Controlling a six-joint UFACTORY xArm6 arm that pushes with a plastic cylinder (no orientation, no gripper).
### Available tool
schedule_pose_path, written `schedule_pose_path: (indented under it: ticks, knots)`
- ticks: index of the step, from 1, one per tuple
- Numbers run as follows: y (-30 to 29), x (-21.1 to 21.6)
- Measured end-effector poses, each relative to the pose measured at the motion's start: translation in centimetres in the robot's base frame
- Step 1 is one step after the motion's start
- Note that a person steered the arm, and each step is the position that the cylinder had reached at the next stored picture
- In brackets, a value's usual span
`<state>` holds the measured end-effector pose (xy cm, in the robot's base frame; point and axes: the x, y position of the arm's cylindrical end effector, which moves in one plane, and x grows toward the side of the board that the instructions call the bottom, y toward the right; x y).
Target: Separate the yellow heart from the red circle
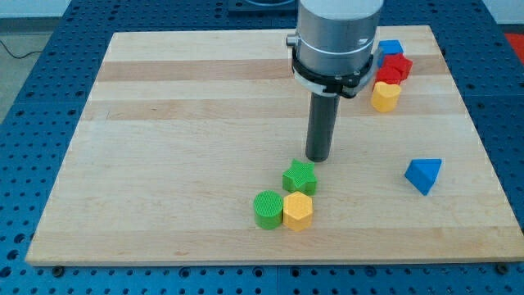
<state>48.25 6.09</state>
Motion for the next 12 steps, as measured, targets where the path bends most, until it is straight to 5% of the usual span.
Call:
schedule_pose_path:
  ticks: [4, 5, 7, 9, 10, 12]
  knots:
    - [-4.4, 1.4]
    - [-3.2, -1.6]
    - [9.3, -7.0]
    - [21.8, -7.3]
    - [22.8, -10.7]
    - [12.6, -11.7]
